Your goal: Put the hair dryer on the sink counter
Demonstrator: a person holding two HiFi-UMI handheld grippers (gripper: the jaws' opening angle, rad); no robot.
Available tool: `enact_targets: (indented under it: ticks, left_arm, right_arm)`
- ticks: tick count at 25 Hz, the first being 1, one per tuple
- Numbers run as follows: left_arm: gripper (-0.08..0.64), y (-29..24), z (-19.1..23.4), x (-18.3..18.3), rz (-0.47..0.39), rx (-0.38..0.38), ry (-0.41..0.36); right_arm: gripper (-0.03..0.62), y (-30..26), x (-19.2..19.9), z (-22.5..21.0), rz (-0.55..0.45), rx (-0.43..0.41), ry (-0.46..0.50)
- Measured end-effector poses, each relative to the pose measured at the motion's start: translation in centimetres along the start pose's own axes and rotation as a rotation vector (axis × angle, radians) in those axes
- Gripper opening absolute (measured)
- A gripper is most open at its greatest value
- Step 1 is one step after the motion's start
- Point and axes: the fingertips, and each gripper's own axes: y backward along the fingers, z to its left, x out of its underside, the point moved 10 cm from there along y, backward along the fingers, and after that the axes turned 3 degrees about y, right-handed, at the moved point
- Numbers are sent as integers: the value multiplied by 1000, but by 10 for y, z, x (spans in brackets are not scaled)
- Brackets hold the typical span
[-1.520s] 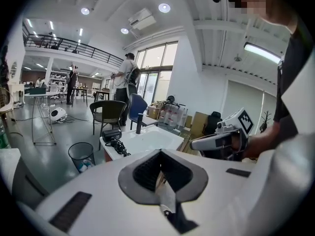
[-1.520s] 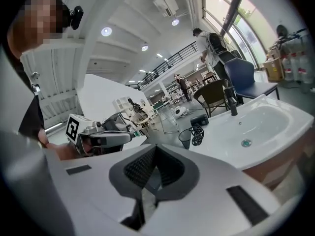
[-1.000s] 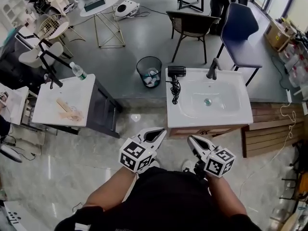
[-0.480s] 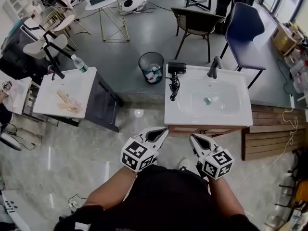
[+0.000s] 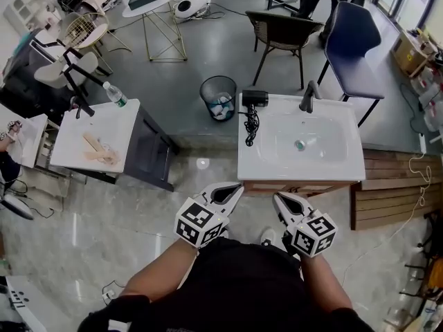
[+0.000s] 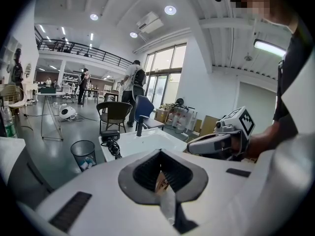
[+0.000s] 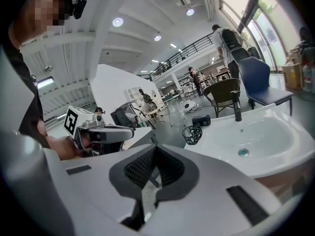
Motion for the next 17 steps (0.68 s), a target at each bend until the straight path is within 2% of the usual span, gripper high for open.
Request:
enact_targets:
  ticks: [17]
  left_arm:
    - [0, 5, 2, -5, -2, 9, -15]
  right_arm:
    - [2, -2, -3, 4, 17, 7, 12]
